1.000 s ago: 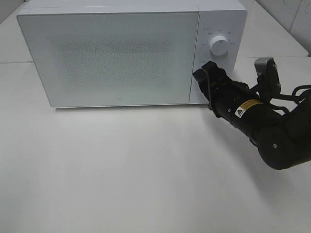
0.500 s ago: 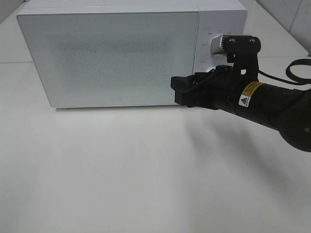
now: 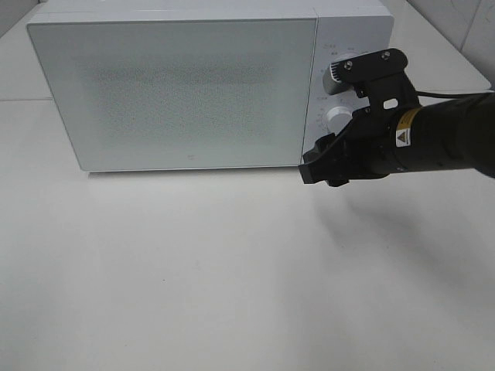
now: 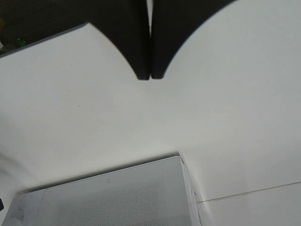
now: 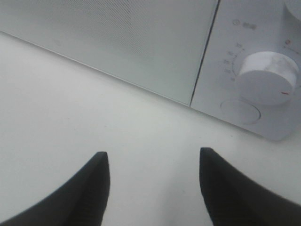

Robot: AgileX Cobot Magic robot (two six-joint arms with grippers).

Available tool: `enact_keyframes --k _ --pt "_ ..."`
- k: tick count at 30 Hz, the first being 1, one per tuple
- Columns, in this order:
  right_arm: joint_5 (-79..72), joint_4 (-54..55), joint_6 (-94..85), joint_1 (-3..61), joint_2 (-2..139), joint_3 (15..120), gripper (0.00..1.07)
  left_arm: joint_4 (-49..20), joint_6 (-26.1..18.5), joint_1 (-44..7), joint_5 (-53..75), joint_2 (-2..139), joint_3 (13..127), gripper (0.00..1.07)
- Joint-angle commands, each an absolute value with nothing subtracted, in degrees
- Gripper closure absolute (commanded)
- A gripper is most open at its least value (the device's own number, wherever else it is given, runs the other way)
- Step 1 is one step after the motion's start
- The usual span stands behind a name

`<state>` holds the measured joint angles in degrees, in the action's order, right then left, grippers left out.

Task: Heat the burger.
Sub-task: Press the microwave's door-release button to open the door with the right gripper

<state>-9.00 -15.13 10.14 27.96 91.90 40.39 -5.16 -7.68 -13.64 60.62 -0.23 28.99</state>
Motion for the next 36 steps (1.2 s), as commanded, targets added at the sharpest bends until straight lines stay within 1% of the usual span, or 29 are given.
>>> enact_keyframes --k 1,3,4,5,7,8,10,13,14,17,21,24,26,27,29,32,34,36 --pt "2.2 -14.8 12.6 27.0 91.3 45.8 0.52 -5.4 -7.4 -13.5 59.7 -1.4 28.8 1.06" --pt "4.0 -14.8 13.3 26.4 91.3 46.8 0.52 -5.4 -7.4 -13.5 59.7 -1.4 28.8 1.06" --pt "6.8 -14.8 15.2 24.2 91.3 48.3 0.52 -5.4 -7.4 -13.5 59.7 -1.4 28.8 1.06" --pt "6.8 -14.8 15.2 24.2 91.3 48.3 0.52 -5.4 -7.4 -13.5 59.7 -1.4 28.8 1.06" --pt "11.6 -14.8 16.6 20.5 91.3 49.7 0.52 -5.4 -7.4 -13.5 59.7 -1.4 28.8 1.06" --pt "11.6 -14.8 16.6 20.5 91.3 49.7 0.52 -5.4 -7.4 -13.5 59.7 -1.4 28.8 1.06" --pt "16.9 -13.6 16.7 15.8 91.3 50.0 0.52 -5.4 -7.4 -13.5 59.7 -1.4 28.8 1.06" --pt "18.3 -12.7 16.7 14.7 91.3 50.0 0.52 -5.4 -7.4 -13.5 59.7 -1.4 28.8 1.06" --pt "20.6 -10.3 16.8 12.9 91.3 50.0 0.52 -5.4 -7.4 -13.5 59.7 -1.4 28.8 1.06" --pt "23.9 -7.4 16.8 11.0 91.3 50.0 0.52 -5.4 -7.4 -13.5 59.7 -1.4 28.8 1.06" --pt "28.9 -7.4 16.8 10.7 88.3 50.0 0.52 -5.4 -7.4 -13.5 59.7 -1.4 28.8 1.06" --pt "29.8 -7.4 16.8 10.7 87.1 50.0 0.52 -5.4 -7.4 -13.5 59.7 -1.4 28.8 1.06" --pt "35.3 -7.6 15.8 10.7 80.2 49.9 0.52 -5.4 -7.4 -13.5 59.7 -1.4 28.8 1.06" --pt "35.3 -7.6 15.8 10.7 80.2 49.9 0.52 -5.4 -7.4 -13.5 59.7 -1.4 28.8 1.06" --pt "41.0 -7.6 14.7 10.7 74.8 49.8 0.52 -5.4 -7.4 -13.5 59.7 -1.4 28.8 1.06" --pt "43.0 -7.6 14.4 10.7 73.1 49.7 0.52 -5.4 -7.4 -13.5 59.7 -1.4 28.8 1.06" --pt "47.9 -7.6 13.0 10.7 64.2 47.7 0.52 -5.4 -7.4 -13.5 59.7 -1.4 28.8 1.06" --pt "48.6 -7.6 12.8 10.7 62.2 47.0 0.52 -5.4 -7.4 -13.5 59.7 -1.4 28.8 1.06"
